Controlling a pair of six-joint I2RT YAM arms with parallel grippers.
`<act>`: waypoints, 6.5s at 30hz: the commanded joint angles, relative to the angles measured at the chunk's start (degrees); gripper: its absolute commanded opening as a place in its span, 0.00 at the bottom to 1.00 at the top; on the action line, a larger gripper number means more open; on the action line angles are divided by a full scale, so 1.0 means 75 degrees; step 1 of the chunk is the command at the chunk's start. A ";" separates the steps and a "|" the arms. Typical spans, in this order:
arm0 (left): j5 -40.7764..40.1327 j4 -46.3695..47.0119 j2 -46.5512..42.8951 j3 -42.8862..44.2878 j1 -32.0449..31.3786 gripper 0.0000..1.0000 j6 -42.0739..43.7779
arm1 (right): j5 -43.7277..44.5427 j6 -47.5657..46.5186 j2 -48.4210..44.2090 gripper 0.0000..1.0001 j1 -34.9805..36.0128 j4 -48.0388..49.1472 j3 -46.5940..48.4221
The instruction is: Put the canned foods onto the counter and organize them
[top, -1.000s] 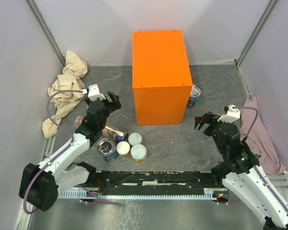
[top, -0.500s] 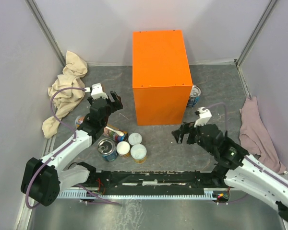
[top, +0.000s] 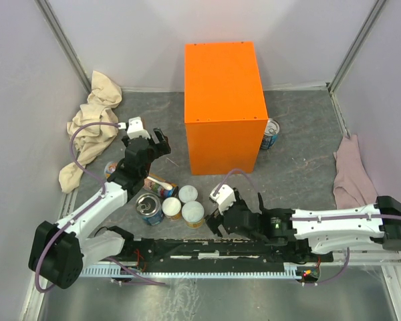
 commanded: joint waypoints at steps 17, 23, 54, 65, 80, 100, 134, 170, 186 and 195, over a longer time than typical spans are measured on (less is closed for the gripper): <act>-0.0010 -0.0181 -0.0467 0.0367 -0.0010 0.93 -0.0032 | 0.0732 -0.0221 0.1444 0.99 0.0902 0.2015 0.0482; -0.0242 -0.0501 -0.0504 0.0502 -0.0009 0.94 -0.0054 | 0.0867 -0.0675 0.1436 1.00 0.0930 0.1587 0.1044; 0.1040 -0.2138 -0.0622 0.1530 0.2181 0.96 -0.0641 | -0.0578 -0.2191 0.4916 1.00 0.0485 0.3099 0.3769; 0.1374 -0.1971 -0.0565 0.1313 0.2496 0.96 -0.0567 | -0.1385 -0.2108 0.5395 1.00 0.0015 0.3319 0.4099; 0.1633 -0.2239 -0.0689 0.1241 0.2814 0.96 -0.0349 | -0.1981 -0.2116 0.6203 1.00 -0.0354 0.3460 0.4767; 0.1905 -0.1970 -0.0459 0.1064 0.2953 0.96 -0.0372 | -0.2322 -0.2233 0.6726 1.00 -0.0705 0.4210 0.4774; 0.2070 -0.1809 -0.0527 0.0872 0.3077 0.96 -0.0395 | -0.2945 -0.2430 0.6883 0.27 -0.0863 0.5074 0.4370; 0.1881 -0.1745 -0.0658 0.0700 0.3095 0.96 -0.0407 | -0.3074 -0.2948 0.5512 0.01 -0.0667 0.5568 0.3571; 0.1858 -0.1723 -0.0669 0.0689 0.3095 0.96 -0.0406 | -0.3001 -0.3096 0.4972 0.01 -0.0523 0.5638 0.3441; 0.1858 -0.1712 -0.0670 0.0680 0.3094 0.96 -0.0396 | -0.3067 -0.3161 0.4645 0.01 -0.0496 0.5554 0.3474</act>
